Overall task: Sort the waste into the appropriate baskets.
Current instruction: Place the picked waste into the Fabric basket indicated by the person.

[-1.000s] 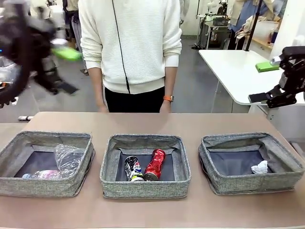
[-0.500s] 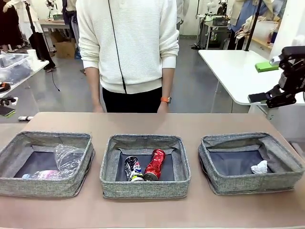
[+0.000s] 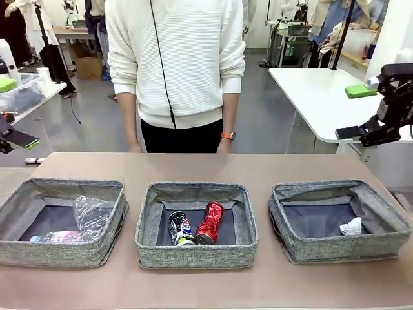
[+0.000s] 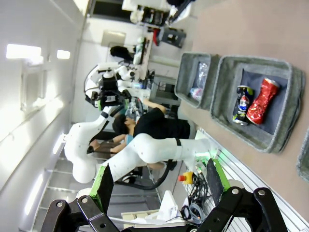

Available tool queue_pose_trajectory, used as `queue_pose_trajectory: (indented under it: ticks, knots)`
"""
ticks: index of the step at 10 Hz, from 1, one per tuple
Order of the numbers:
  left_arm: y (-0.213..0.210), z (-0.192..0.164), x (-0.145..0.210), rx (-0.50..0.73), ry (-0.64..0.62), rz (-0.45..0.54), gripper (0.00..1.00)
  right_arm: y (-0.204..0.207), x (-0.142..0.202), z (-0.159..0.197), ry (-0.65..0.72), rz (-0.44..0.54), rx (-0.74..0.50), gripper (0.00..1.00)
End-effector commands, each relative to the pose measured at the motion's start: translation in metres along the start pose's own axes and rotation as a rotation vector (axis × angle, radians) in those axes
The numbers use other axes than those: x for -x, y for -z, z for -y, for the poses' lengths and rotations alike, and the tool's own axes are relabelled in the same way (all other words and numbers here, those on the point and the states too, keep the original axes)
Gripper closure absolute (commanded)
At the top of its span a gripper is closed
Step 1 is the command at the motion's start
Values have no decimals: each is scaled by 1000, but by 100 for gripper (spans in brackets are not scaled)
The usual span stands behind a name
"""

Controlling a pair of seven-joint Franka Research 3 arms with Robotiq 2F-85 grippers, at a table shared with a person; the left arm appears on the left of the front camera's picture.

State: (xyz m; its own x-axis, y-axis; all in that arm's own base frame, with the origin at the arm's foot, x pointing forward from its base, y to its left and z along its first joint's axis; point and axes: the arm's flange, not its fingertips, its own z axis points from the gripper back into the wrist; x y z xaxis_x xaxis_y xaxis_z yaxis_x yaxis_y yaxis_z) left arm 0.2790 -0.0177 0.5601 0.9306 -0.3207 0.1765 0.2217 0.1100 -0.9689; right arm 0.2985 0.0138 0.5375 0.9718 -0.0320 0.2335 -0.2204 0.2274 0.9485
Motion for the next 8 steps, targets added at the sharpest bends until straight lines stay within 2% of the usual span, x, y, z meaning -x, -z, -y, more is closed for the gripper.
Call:
queue_pose_trajectory:
  ticks: [1,8]
  knots:
    - [-4,-1,2,19,26,-3,0,3,-1,-3,2,10,-20,0]
    - [-4,-1,2,19,26,-3,0,3,-1,-3,2,10,-20,0]
